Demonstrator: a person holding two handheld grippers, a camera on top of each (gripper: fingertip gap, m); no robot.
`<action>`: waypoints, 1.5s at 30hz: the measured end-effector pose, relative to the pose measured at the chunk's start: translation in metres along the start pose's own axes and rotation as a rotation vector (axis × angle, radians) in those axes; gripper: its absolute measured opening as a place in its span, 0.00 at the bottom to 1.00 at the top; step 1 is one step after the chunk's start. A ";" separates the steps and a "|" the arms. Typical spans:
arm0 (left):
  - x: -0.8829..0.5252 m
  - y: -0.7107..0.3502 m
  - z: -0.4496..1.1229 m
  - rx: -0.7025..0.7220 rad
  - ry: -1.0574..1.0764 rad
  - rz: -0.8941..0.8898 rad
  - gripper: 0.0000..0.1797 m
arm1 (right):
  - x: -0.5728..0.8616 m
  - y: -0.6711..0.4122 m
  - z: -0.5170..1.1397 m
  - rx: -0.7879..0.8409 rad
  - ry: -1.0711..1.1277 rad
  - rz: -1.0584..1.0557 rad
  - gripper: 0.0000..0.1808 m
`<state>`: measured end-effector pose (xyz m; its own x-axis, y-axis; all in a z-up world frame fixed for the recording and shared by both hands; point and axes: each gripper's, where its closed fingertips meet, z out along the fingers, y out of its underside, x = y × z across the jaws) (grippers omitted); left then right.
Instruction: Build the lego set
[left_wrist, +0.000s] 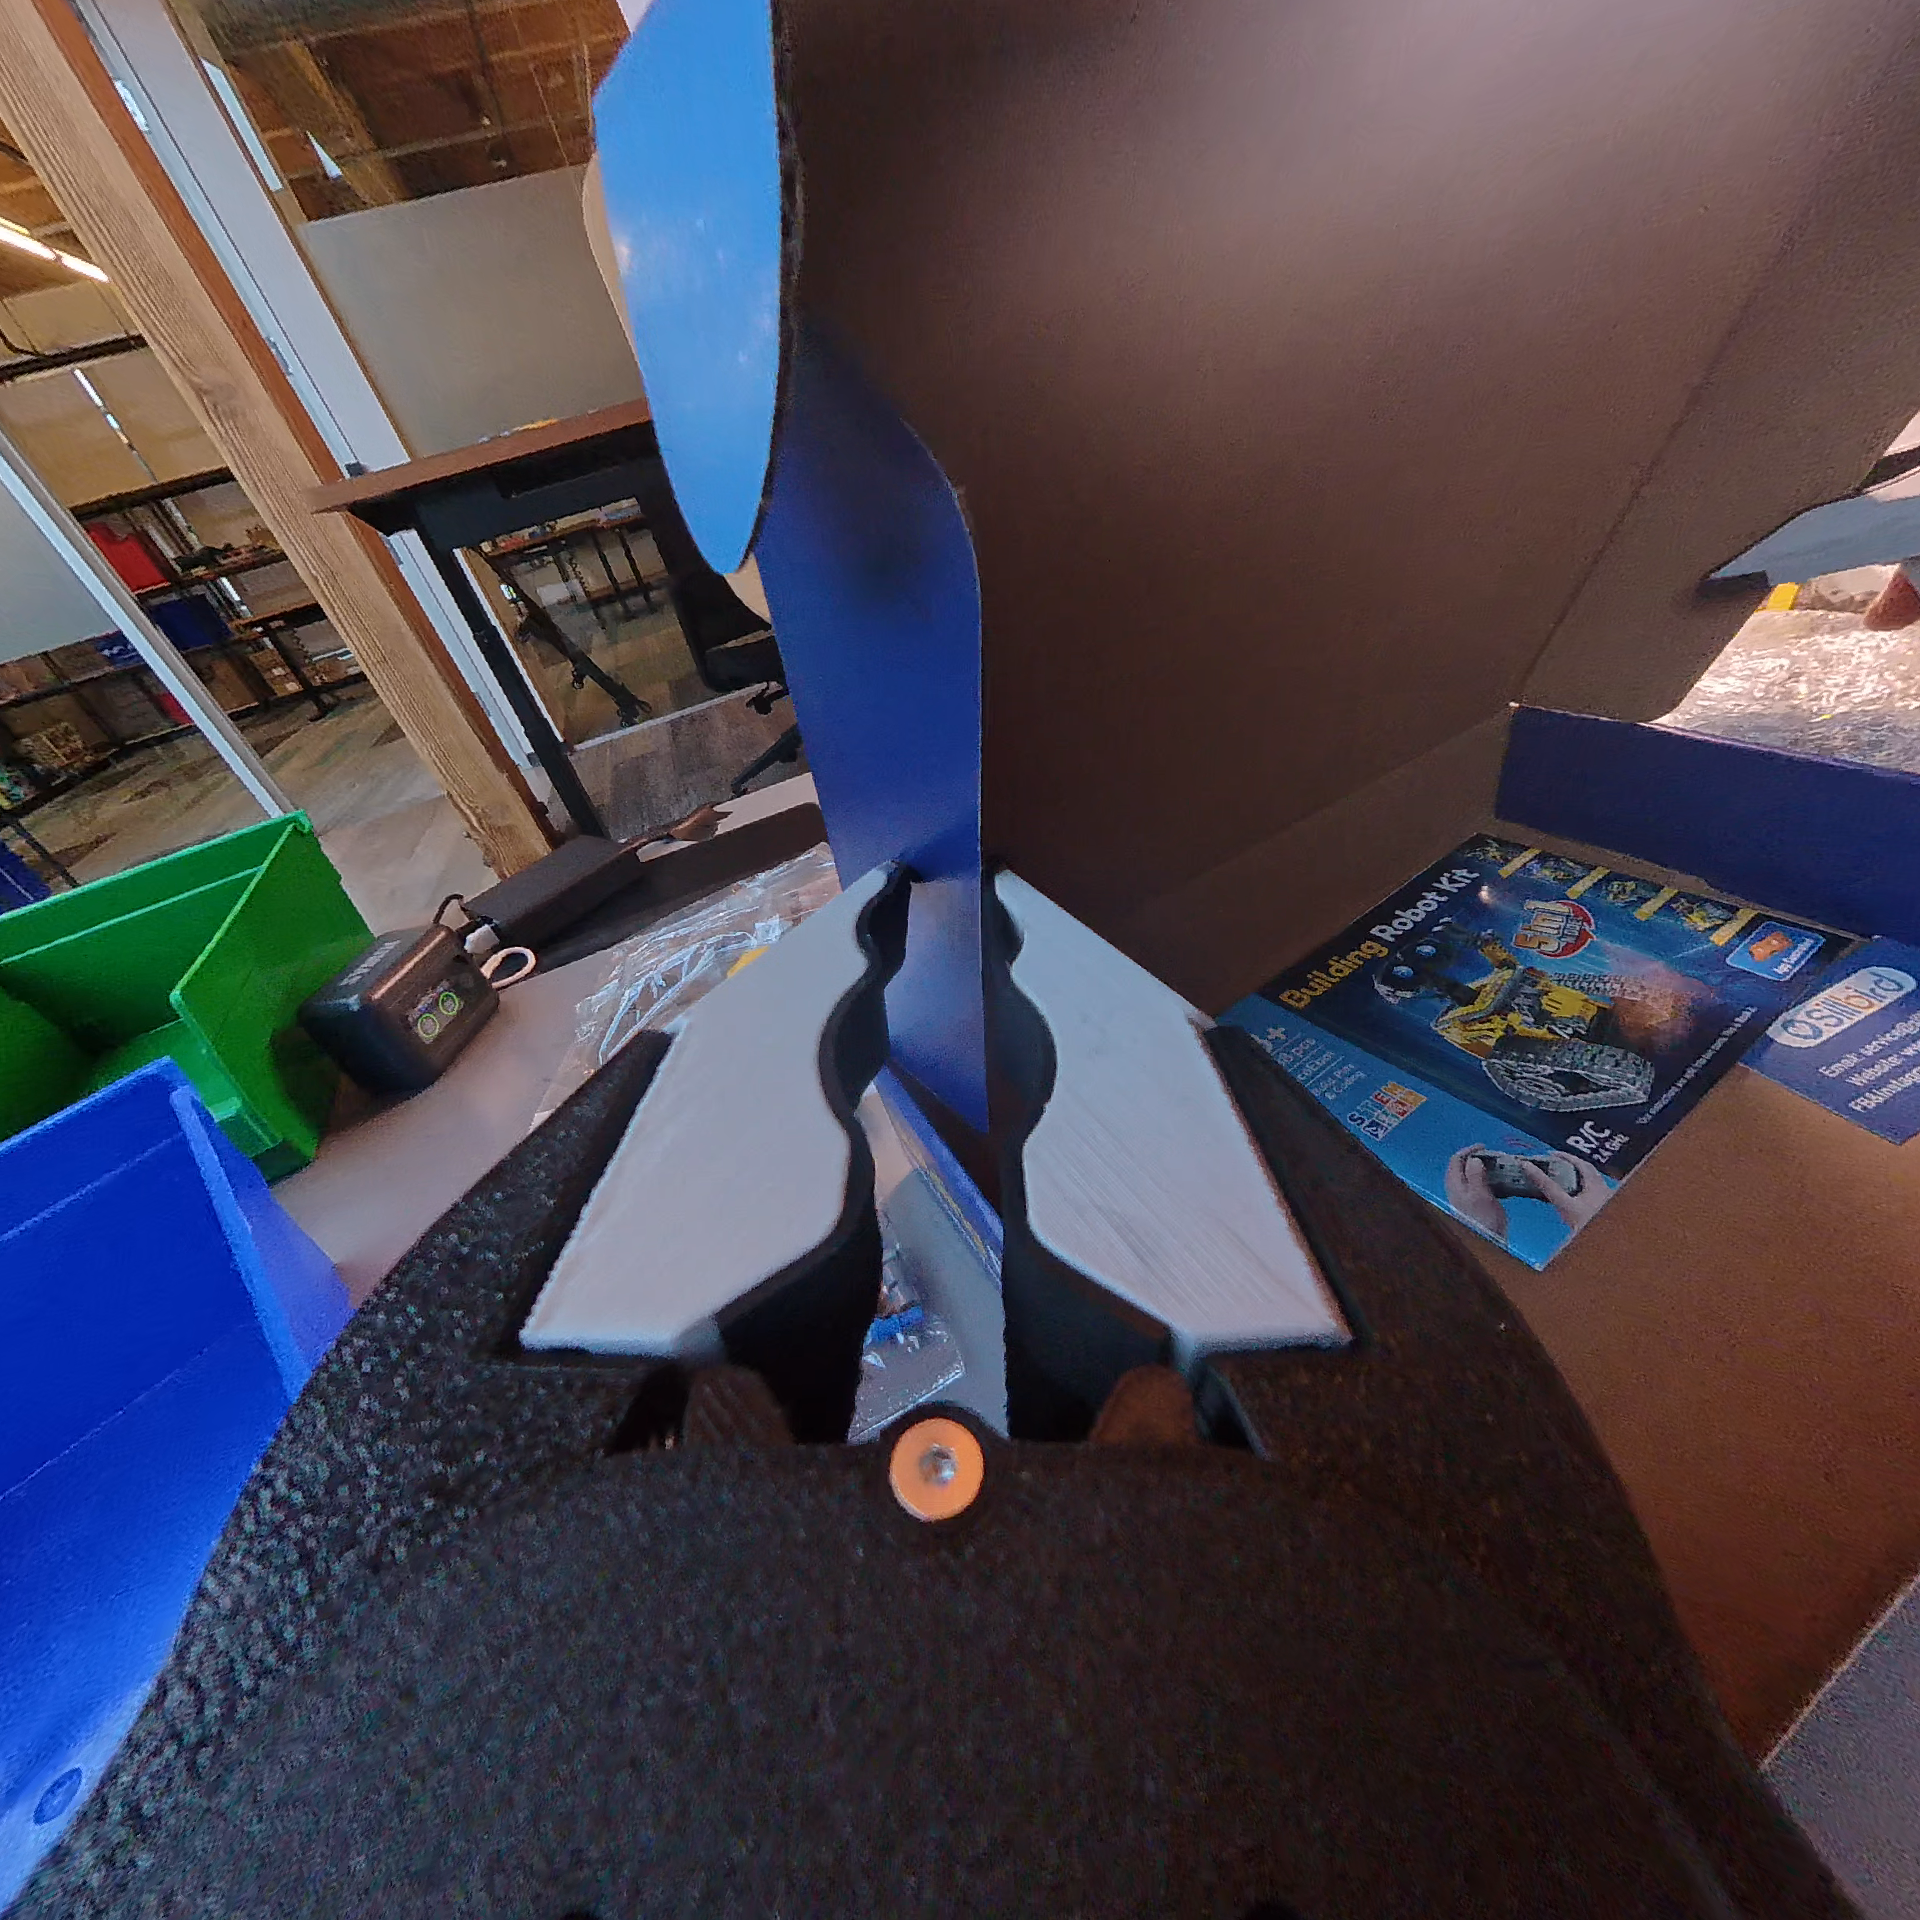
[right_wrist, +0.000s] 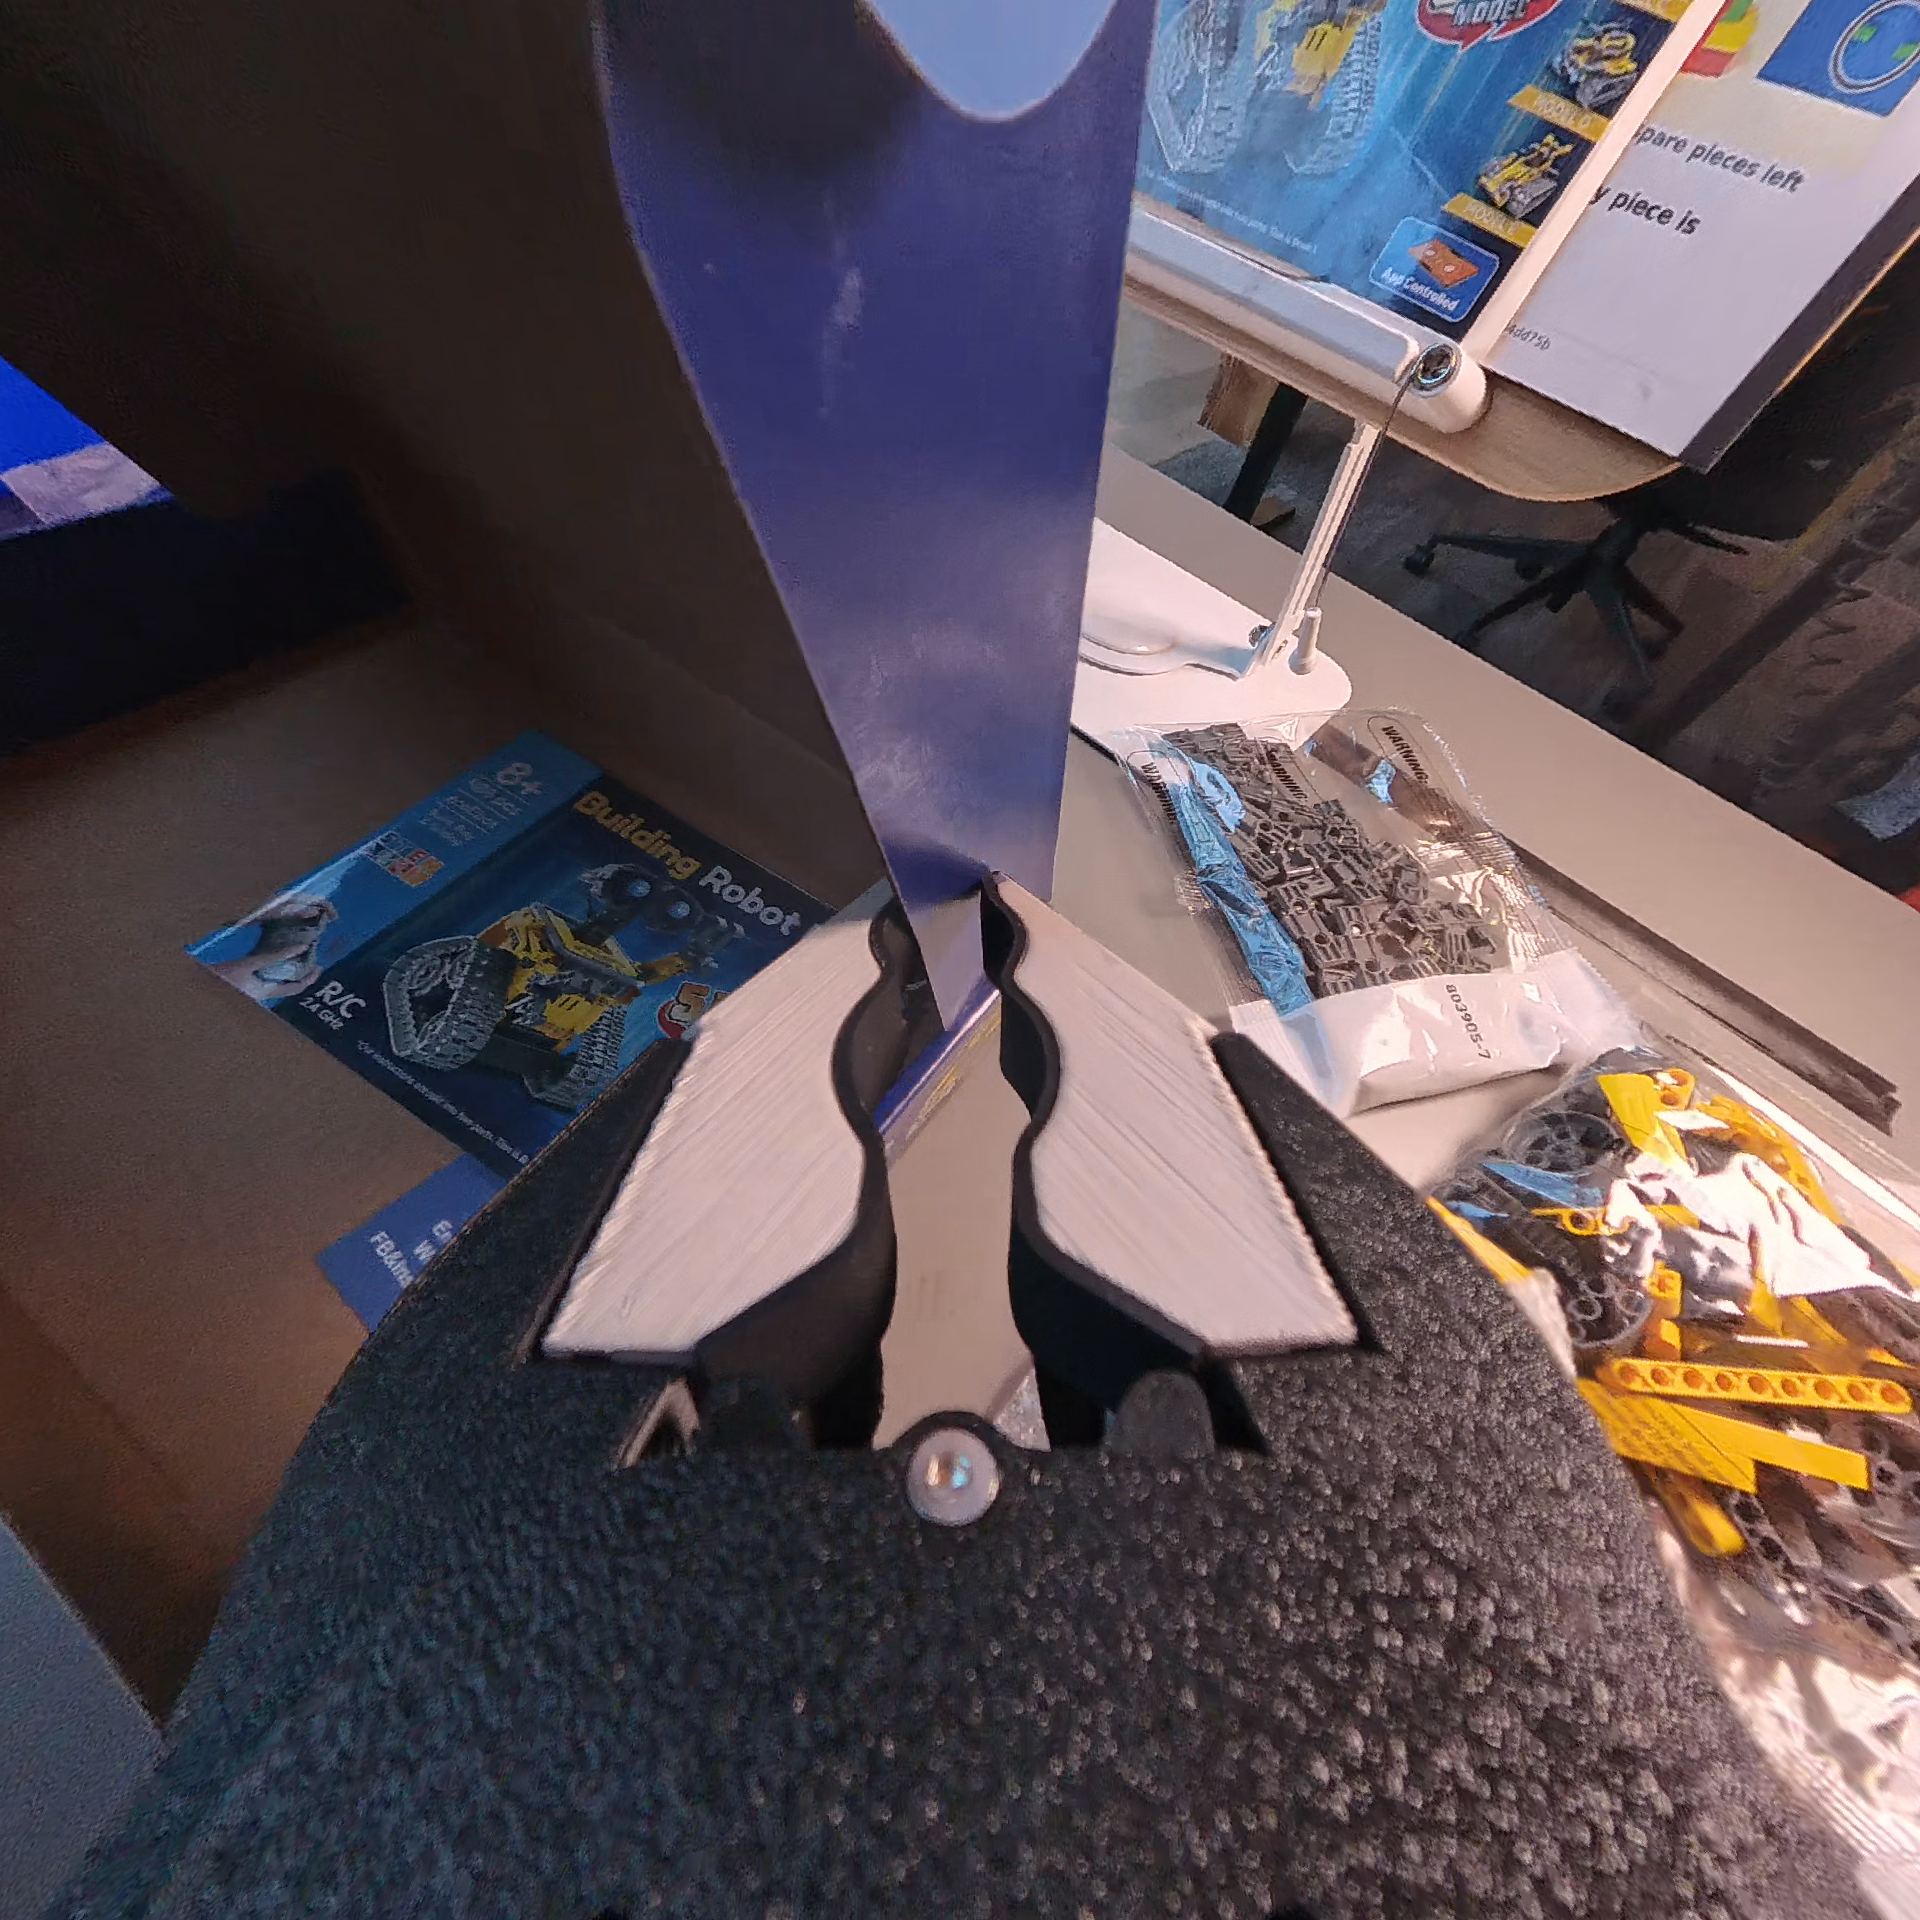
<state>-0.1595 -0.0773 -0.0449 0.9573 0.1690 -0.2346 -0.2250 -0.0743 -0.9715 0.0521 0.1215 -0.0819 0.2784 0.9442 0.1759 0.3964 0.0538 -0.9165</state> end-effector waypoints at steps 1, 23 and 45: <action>0.000 -0.001 -0.001 0.002 0.007 -0.008 0.07 | -0.001 -0.001 -0.002 0.012 -0.002 0.020 0.05; 0.033 0.027 -0.097 -0.146 0.508 0.042 0.24 | -0.083 0.060 -0.115 -0.153 -0.373 -0.405 0.25; 0.084 0.036 -0.121 -0.043 0.436 0.418 0.18 | -0.095 0.068 -0.120 -0.056 0.050 -0.707 0.32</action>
<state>-0.0650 -0.1851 -0.0953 0.7777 -0.3008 -0.5519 -0.5991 -0.0889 -0.7957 0.1574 -0.0040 -0.1175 -0.0231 0.6731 0.7392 0.5410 0.6302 -0.5569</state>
